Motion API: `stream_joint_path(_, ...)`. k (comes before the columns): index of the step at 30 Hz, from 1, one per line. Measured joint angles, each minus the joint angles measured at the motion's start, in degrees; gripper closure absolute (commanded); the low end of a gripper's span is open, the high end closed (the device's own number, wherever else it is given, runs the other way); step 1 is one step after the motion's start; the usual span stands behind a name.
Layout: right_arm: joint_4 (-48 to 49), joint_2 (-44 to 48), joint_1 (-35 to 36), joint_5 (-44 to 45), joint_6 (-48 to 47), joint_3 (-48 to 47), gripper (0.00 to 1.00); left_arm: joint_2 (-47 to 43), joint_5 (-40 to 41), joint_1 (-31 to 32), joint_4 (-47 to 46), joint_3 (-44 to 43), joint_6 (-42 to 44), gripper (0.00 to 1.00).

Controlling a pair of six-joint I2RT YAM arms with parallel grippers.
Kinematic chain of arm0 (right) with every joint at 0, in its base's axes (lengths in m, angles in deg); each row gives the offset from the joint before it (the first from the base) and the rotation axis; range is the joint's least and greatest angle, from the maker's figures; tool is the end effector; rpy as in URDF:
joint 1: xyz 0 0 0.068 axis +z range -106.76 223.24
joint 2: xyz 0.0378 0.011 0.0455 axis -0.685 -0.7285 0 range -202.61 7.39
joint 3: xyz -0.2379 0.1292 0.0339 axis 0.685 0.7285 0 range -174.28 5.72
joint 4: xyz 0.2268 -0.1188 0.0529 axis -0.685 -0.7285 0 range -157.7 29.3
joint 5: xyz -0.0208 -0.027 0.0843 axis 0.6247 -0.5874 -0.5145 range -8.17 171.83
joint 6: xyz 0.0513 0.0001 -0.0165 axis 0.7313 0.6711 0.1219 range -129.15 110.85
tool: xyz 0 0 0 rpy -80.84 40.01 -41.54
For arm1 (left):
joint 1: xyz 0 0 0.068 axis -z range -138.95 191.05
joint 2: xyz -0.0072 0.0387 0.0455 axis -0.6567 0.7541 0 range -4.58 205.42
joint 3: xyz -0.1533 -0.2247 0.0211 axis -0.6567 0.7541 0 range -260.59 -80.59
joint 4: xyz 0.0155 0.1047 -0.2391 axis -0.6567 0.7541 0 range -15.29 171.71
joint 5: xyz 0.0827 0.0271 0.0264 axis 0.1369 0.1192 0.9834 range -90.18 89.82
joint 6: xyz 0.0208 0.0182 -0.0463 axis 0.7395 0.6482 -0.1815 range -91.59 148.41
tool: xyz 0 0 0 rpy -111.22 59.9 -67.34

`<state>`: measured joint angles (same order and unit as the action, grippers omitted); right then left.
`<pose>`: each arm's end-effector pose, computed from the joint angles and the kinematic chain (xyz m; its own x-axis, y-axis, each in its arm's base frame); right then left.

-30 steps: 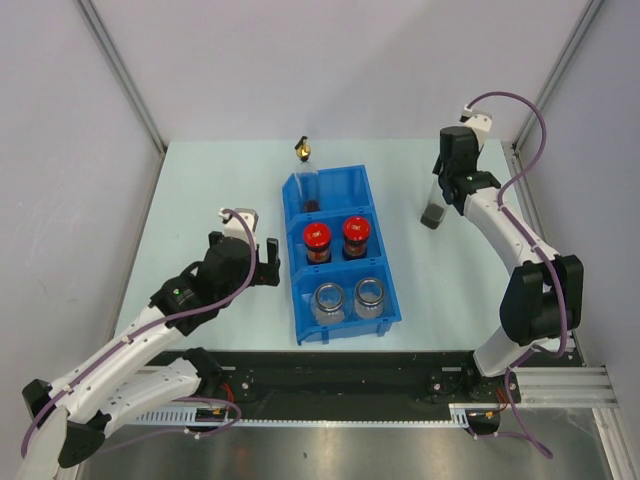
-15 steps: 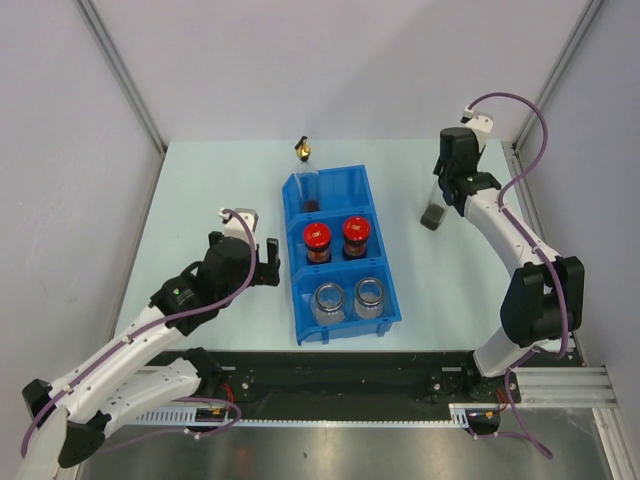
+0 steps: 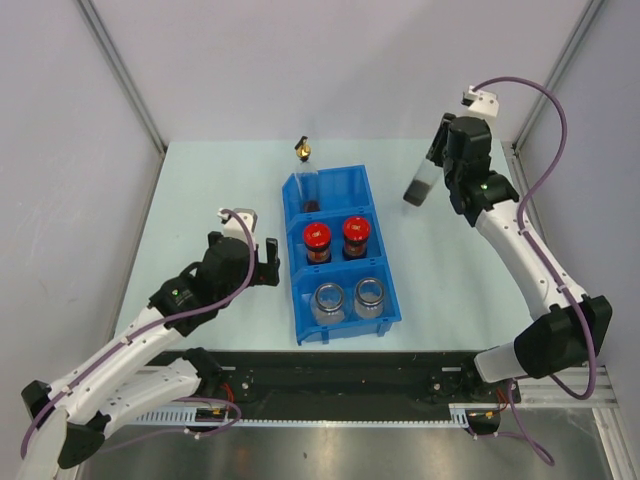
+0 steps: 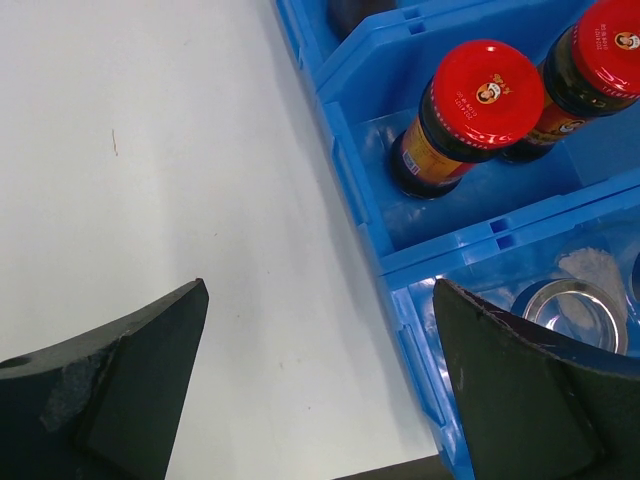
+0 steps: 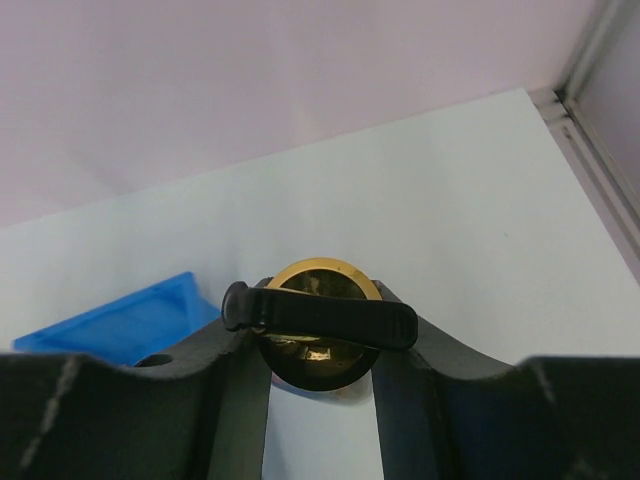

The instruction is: Organize the condiment bottles

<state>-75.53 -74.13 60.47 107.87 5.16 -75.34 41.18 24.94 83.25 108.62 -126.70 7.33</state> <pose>0.3186 0.0824 0.4048 -0.2097 0.1674 -0.9633 0.1962 0.9724 0.1263 0.1354 -0.1023 0.3054 -0.5067 0.0196 -0.8619 0.1757 0.9811 -0.0809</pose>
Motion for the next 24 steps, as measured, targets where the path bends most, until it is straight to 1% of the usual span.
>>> stream_joint_path(6,-0.5,-0.8,4.8,-2.4,-0.4,-6.8,1.0,-0.4,0.0,0.0,0.0,0.0,0.0,0.0)
stream_joint_path(10,-0.2,-4.1,8.5,-3.0,-1.3,-12.9,1.0,-0.5,0.0,0.0,0.0,0.0,-0.1,0.0)
stream_joint_path(14,0.3,-7.8,11.4,-3.7,-1.9,-16.3,1.0,-0.7,0.0,0.0,0.0,0.1,-0.1,0.0)
stream_joint_path(24,0.6,-18.2,15.0,-7.7,-5.4,-18.7,1.0,-1.2,0.0,0.0,0.0,0.1,-0.1,0.0)
